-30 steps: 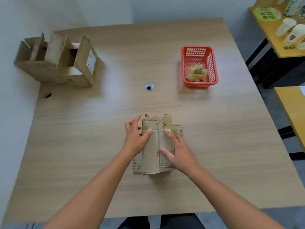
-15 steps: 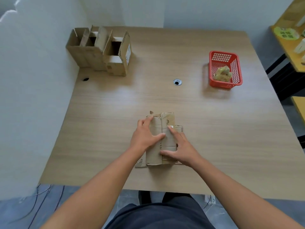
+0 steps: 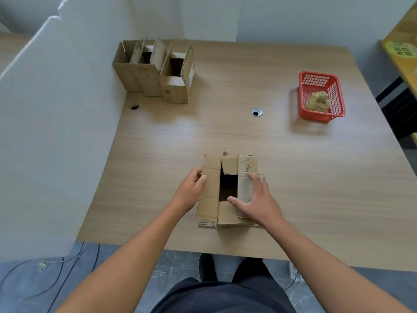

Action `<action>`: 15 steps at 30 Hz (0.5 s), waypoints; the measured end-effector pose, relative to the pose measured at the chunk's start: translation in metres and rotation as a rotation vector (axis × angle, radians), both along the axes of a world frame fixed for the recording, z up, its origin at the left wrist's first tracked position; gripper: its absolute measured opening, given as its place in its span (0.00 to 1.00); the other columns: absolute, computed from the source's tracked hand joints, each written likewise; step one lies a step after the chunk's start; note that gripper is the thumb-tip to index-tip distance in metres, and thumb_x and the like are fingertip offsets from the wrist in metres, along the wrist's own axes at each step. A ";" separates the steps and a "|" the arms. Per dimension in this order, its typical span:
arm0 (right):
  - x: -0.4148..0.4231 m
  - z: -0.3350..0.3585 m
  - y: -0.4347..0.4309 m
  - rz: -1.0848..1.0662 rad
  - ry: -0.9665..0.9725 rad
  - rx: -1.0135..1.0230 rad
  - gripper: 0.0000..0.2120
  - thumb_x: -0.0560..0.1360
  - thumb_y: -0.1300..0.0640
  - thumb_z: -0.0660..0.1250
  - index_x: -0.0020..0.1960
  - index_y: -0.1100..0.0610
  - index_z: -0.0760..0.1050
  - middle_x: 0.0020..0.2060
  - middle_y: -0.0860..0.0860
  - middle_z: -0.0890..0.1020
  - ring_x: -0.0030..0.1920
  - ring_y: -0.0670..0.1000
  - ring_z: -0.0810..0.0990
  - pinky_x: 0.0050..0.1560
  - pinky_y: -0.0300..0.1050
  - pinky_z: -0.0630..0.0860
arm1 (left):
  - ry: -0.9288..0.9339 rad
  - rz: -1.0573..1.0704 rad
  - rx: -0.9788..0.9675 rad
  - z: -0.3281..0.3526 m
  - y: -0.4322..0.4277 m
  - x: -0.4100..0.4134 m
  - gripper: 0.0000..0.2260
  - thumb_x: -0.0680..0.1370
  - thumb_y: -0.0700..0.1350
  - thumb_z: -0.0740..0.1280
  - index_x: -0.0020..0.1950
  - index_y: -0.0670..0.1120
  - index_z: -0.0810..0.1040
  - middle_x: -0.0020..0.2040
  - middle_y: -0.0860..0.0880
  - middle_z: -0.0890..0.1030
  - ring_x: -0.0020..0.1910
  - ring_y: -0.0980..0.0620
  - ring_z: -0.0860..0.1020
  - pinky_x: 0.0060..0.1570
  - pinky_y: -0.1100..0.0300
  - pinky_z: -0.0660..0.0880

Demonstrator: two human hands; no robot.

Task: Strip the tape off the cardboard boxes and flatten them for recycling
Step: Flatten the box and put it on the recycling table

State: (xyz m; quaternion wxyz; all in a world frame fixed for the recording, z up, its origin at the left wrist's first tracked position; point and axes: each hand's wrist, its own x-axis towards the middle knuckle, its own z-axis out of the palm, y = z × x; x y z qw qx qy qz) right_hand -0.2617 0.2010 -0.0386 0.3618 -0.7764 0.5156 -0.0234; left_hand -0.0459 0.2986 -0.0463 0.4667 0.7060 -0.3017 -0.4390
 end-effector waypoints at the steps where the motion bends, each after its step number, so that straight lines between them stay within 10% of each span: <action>1: 0.005 0.000 0.002 -0.007 0.032 -0.018 0.48 0.63 0.24 0.69 0.75 0.35 0.51 0.71 0.50 0.66 0.68 0.56 0.75 0.62 0.56 0.76 | -0.057 -0.015 0.027 -0.003 0.004 0.004 0.17 0.84 0.49 0.63 0.73 0.57 0.69 0.66 0.56 0.78 0.59 0.55 0.80 0.54 0.57 0.78; 7: 0.010 0.009 0.001 -0.014 -0.052 0.020 0.35 0.75 0.41 0.69 0.75 0.36 0.54 0.64 0.50 0.65 0.54 0.56 0.79 0.55 0.49 0.74 | -0.649 -0.305 0.037 -0.006 0.009 0.013 0.24 0.82 0.40 0.62 0.78 0.55 0.67 0.77 0.50 0.63 0.77 0.48 0.59 0.78 0.53 0.56; 11: -0.018 0.026 -0.003 -0.116 -0.309 0.088 0.22 0.83 0.51 0.61 0.75 0.41 0.60 0.56 0.50 0.77 0.47 0.45 0.80 0.46 0.40 0.75 | -0.892 -0.275 0.026 0.007 -0.013 0.010 0.19 0.76 0.59 0.69 0.61 0.51 0.75 0.63 0.52 0.70 0.64 0.51 0.68 0.65 0.54 0.71; 15: -0.049 0.033 -0.015 -0.072 -0.119 -0.165 0.25 0.83 0.56 0.62 0.77 0.40 0.61 0.56 0.48 0.72 0.45 0.51 0.80 0.48 0.51 0.79 | -1.150 -0.385 0.080 0.016 -0.048 0.005 0.29 0.71 0.62 0.72 0.63 0.48 0.70 0.62 0.49 0.69 0.60 0.46 0.71 0.61 0.53 0.71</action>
